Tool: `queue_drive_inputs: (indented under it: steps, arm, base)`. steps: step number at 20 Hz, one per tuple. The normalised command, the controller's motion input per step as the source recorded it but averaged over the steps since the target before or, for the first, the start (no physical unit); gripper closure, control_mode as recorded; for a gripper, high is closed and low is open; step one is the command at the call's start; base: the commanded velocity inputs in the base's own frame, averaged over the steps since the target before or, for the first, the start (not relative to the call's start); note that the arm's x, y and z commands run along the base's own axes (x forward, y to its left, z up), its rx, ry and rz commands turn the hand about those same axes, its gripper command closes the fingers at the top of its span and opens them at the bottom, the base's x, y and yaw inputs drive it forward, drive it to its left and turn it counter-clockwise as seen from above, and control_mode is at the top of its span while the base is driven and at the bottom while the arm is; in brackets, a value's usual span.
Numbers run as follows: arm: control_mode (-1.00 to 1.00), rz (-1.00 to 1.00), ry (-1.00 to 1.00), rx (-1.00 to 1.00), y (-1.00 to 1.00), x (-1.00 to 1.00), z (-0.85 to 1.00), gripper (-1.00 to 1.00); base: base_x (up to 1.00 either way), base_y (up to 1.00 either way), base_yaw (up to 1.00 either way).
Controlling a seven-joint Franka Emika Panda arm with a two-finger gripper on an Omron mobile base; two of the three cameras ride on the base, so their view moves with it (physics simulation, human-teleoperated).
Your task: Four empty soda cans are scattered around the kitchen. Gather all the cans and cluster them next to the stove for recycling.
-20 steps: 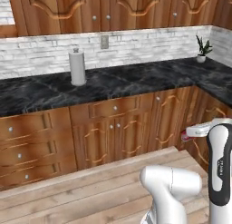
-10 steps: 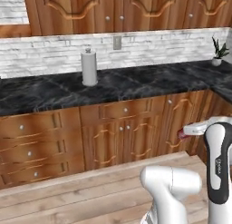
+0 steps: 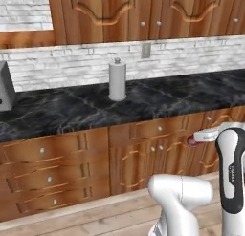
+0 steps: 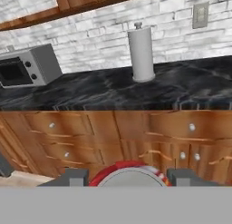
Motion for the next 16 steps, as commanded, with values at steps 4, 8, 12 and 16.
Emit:
queue_drive_inputs:
  steps: [4,8,12,16]
  arm:
    - [1.0,0.0,0.0,0.0,0.0,0.0,0.0,1.0]
    - [1.0,0.0,0.0,0.0,0.0,0.0,0.0,1.0]
    - [1.0,0.0,0.0,0.0,0.0,0.0,0.0,1.0]
    - [1.0,0.0,0.0,0.0,0.0,0.0,0.0,1.0]
  base:
    - [-0.05,1.0,0.01]
    - [-0.12,1.0,0.02]
    - [-0.06,1.0,0.01]
    - [-0.13,0.99,0.03]
